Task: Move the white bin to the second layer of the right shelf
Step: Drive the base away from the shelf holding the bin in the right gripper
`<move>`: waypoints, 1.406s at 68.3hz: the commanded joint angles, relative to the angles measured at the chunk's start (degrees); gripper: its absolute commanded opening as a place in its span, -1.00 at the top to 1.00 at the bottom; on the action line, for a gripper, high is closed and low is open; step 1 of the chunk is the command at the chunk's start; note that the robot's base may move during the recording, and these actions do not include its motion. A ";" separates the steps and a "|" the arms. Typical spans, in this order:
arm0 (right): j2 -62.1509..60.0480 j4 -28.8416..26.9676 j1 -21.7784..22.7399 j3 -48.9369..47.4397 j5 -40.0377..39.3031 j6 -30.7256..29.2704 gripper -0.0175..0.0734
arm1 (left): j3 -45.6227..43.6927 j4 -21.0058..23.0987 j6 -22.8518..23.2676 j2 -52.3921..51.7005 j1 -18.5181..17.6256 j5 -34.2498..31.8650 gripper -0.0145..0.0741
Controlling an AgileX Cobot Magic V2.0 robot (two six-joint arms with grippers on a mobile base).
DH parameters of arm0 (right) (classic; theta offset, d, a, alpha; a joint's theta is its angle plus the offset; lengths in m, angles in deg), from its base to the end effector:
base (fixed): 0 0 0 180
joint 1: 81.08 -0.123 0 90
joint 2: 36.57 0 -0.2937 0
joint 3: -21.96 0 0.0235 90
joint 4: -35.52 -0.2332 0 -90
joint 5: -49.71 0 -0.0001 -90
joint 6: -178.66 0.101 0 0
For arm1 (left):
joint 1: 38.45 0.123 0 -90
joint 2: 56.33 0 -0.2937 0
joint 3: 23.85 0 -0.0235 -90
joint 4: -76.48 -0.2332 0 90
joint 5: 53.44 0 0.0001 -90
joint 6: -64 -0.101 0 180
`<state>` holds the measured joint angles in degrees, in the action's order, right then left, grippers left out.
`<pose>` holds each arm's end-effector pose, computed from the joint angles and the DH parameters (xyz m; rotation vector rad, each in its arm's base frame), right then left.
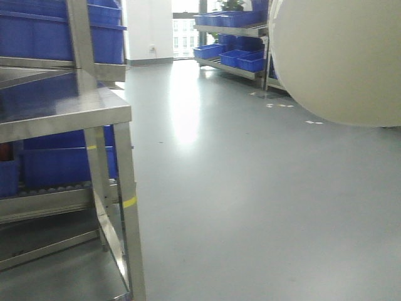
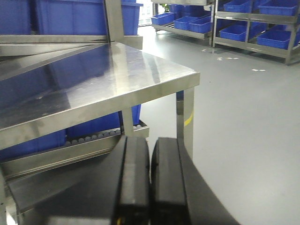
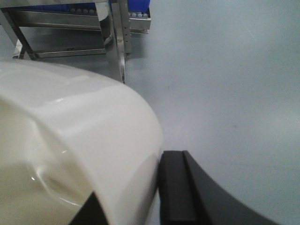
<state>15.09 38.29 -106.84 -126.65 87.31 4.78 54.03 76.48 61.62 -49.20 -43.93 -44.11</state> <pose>0.1213 0.0552 0.3534 -0.3835 2.0823 0.2791 0.0394 -0.0038 0.1954 0.1129 1.6428 -0.0413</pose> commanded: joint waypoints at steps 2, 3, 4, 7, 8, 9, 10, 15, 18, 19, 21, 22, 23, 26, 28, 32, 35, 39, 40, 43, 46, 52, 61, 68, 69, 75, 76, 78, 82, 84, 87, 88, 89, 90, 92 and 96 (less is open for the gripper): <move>-0.42 0.35 0.22 -1.72 -5.16 -0.01 0.49 | 2.11 0.00 0.18 -0.81 -0.34 -4.90 0.48; -0.42 0.35 0.22 -1.72 -5.16 -0.01 0.49 | 2.11 0.00 0.18 -0.81 -0.34 -4.90 0.48; -0.42 0.35 0.22 -1.72 -5.16 -0.01 0.49 | 2.11 0.00 0.18 -0.81 -0.34 -4.90 0.48; -0.42 0.35 0.22 -1.72 -5.16 -0.01 0.49 | 2.11 0.00 0.18 -0.81 -0.34 -4.90 0.48; -0.42 0.35 0.22 -1.72 -5.16 -0.01 0.49 | 2.11 0.00 0.18 -0.81 -0.34 -4.90 0.48; -0.42 0.35 0.22 -1.72 -5.16 -0.01 0.49 | 2.11 0.00 0.18 -0.81 -0.34 -4.90 0.48; -0.42 0.35 0.22 -1.72 -5.16 -0.01 0.49 | 2.11 0.00 0.18 -0.81 -0.34 -4.90 0.48; -0.42 0.35 0.22 -1.72 -5.16 -0.01 0.49 | 2.11 0.00 0.18 -0.81 -0.34 -4.90 0.48; -0.42 0.35 0.22 -1.72 -5.16 -0.01 0.49 | 2.11 0.00 0.18 -0.81 -0.34 -4.90 0.48; -0.42 0.35 0.22 -1.72 -5.16 -0.01 0.49 | 2.11 0.00 0.18 -0.81 -0.34 -4.90 0.48; -0.42 0.35 0.22 -1.72 -5.16 -0.01 0.49 | 2.11 0.00 0.18 -0.81 -0.34 -4.90 0.48; -0.42 0.35 0.22 -1.72 -5.16 -0.01 0.49 | 2.11 0.00 0.18 -0.81 -0.34 -4.90 0.48; -0.42 0.35 0.22 -1.72 -5.16 -0.01 0.49 | 2.11 0.00 0.18 -0.81 -0.34 -4.90 0.48; -0.42 0.35 0.22 -1.72 -5.16 -0.01 0.49 | 2.11 0.00 0.18 -0.81 -0.34 -4.90 0.48; -0.42 0.35 0.22 -1.72 -5.16 -0.01 0.49 | 2.11 0.00 0.18 -0.81 -0.34 -4.90 0.48; -0.42 0.35 0.22 -1.72 -5.16 -0.01 0.49 | 2.11 0.00 0.18 -0.81 -0.34 -4.90 0.48; -0.42 0.35 0.22 -1.72 -5.16 -0.01 0.49 | 2.11 0.00 0.18 -0.81 -0.34 -4.90 0.48; -0.42 0.35 0.22 -1.72 -5.16 -0.01 0.49 | 2.11 0.00 0.18 -0.81 -0.34 -4.90 0.48; -0.42 0.35 0.22 -1.72 -5.16 -0.01 0.49 | 2.11 0.00 0.18 -0.81 -0.34 -4.90 0.48; -0.42 0.35 0.22 -1.72 -5.16 -0.01 0.49 | 2.11 0.00 0.18 -0.81 -0.34 -4.90 0.48; -0.42 0.35 0.22 -1.72 -5.16 -0.01 0.49 | 2.11 0.00 0.18 -0.81 -0.34 -4.90 0.48; -0.42 0.35 0.22 -1.72 -5.16 -0.01 0.49 | 2.11 0.00 0.18 -0.81 -0.34 -4.90 0.48; -0.42 0.35 0.22 -1.72 -5.16 -0.01 0.49 | 2.11 0.00 0.18 -0.81 -0.34 -4.90 0.48; -0.42 0.35 0.22 -1.72 -5.16 -0.01 0.49 | 2.11 0.00 0.18 -0.81 -0.34 -4.90 0.48; -0.42 0.35 0.22 -1.72 -5.16 -0.01 0.49 | 2.11 0.00 0.18 -0.81 -0.34 -4.90 0.48; -0.42 0.35 0.22 -1.72 -5.16 -0.01 0.49 | 2.11 0.00 0.18 -0.81 -0.34 -4.90 0.48; -0.42 0.35 0.22 -1.72 -5.16 -0.01 0.49 | 2.11 0.00 0.18 -0.81 -0.34 -4.90 0.48; -0.42 0.35 0.22 -1.72 -5.16 -0.01 0.49 | 2.11 0.00 0.18 -0.81 -0.34 -4.90 0.48; -0.42 0.35 0.22 -1.72 -5.16 -0.01 0.49 | 2.11 0.00 0.18 -0.81 -0.34 -4.90 0.48; -0.42 0.35 0.22 -1.72 -5.16 -0.01 0.49 | 2.11 0.00 0.18 -0.81 -0.34 -4.90 0.48; -0.42 0.35 0.22 -1.72 -5.22 -0.01 0.49 | 2.11 0.00 0.18 -0.81 -0.34 -4.90 0.48; -0.42 0.35 0.22 -1.72 -5.22 -0.01 0.49 | 2.11 0.00 0.18 -0.81 -0.34 -4.90 0.48; -0.42 0.35 0.22 -1.72 -5.22 -0.01 0.49 | 2.11 0.00 0.18 -0.81 -0.34 -4.90 0.48; -0.42 0.35 0.22 -1.72 -5.22 -0.01 0.49 | 2.11 0.00 0.18 -0.81 -0.34 -4.90 0.48; -0.42 0.35 0.22 -1.72 -5.10 -0.01 0.49 | 2.11 0.00 0.18 -0.81 -0.34 -4.90 0.48; -0.42 0.35 0.22 -1.72 -5.04 -0.01 0.49 | 2.11 0.00 0.18 -0.81 -0.34 -4.90 0.48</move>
<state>15.09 38.29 -106.84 -126.65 87.31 4.78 54.03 76.48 61.62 -49.20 -43.93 -44.11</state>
